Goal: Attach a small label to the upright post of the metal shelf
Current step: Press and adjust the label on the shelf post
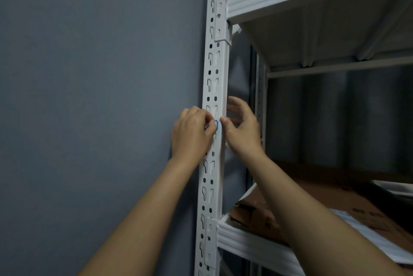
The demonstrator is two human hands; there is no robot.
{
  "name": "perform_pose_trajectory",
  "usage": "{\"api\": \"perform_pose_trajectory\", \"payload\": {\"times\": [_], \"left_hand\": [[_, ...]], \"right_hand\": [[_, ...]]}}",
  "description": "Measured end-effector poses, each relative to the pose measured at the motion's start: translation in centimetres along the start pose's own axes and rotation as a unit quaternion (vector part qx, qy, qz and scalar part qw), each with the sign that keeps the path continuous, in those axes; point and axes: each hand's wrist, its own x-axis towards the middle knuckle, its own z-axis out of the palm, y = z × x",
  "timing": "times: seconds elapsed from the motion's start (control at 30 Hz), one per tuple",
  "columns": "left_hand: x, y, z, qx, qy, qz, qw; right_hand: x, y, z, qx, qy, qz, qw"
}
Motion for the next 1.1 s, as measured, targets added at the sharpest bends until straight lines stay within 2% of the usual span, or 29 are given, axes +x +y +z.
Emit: {"api": "perform_pose_trajectory", "payload": {"times": [0.2, 0.43, 0.7, 0.83, 1.0, 1.1], "left_hand": [[-0.1, -0.3, 0.0, 0.008, 0.008, 0.025, 1.0], [-1.0, -0.8, 0.9, -0.035, 0.084, 0.029, 0.995], [-0.6, -1.1, 1.1, -0.046, 0.128, 0.041, 0.99], [-0.4, -1.0, 1.2, -0.021, 0.096, 0.069, 0.993], [-0.2, -1.2, 1.3, 0.02, 0.091, 0.11, 0.989], [0.0, -0.8, 1.2, 0.034, 0.081, 0.105, 0.991]], "right_hand": [[-0.1, -0.2, 0.0, 0.007, 0.003, 0.009, 1.0], [0.2, 0.0, 0.0, 0.038, 0.007, 0.033, 0.999], [0.2, 0.2, 0.1, 0.05, 0.005, 0.033, 0.998], [0.2, 0.3, 0.1, 0.05, 0.006, 0.033, 0.998], [0.1, 0.2, 0.1, 0.054, 0.008, 0.033, 0.998], [0.0, 0.0, 0.0, 0.054, 0.007, 0.034, 0.998]]}}
